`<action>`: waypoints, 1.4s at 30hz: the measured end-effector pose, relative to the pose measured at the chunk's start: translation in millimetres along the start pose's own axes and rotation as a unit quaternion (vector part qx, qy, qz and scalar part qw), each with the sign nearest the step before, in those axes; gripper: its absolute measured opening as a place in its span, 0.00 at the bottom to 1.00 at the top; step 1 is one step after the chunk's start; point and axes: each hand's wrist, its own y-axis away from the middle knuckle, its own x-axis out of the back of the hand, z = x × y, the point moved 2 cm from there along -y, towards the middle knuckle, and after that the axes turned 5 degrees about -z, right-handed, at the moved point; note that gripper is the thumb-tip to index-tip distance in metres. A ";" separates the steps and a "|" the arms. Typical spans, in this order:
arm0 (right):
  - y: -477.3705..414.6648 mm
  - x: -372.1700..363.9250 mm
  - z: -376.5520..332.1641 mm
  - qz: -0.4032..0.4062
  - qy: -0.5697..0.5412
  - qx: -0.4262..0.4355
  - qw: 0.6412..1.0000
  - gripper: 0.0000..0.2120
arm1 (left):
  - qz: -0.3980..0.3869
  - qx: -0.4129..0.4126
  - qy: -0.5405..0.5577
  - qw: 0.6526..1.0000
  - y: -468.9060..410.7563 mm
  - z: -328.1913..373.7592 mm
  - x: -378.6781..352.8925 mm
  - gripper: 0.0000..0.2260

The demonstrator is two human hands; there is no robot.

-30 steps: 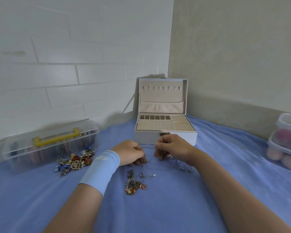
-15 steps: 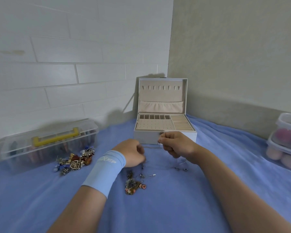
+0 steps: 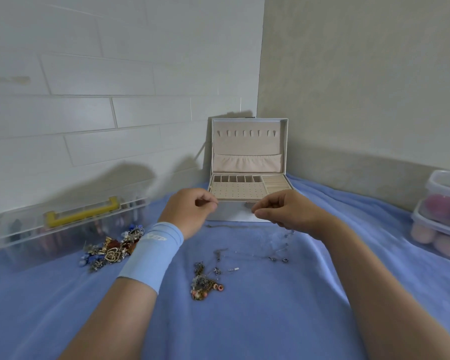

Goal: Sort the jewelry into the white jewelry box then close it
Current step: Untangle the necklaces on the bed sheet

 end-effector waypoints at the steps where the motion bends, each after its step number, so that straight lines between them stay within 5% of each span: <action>1: 0.7 3.3 2.2 0.000 0.015 -0.006 1.000 0.04 | 0.016 -0.002 -0.001 1.000 -0.6 -2.8 3.4 0.08; 8: 5.9 18.9 10.7 0.002 0.038 -0.029 0.999 0.10 | 0.050 0.010 -0.047 0.998 -1.7 -21.5 6.3 0.06; 17: 10.2 25.7 26.4 -0.018 0.151 -0.123 0.981 0.07 | -0.071 0.065 -0.159 0.983 0.4 -41.0 -7.0 0.06; 24: 10.0 26.0 28.5 -0.008 0.169 -0.147 0.974 0.11 | -0.069 0.087 -0.209 0.972 0.0 -42.1 -0.6 0.08; 31: 1.8 23.6 42.2 0.031 0.212 -0.148 0.965 0.02 | -0.081 0.065 -0.332 0.938 1.7 -30.8 -8.4 0.09; 42: 1.8 25.3 44.9 0.023 0.223 -0.146 0.963 0.02 | -0.021 0.145 -0.270 0.952 4.3 -39.3 0.8 0.11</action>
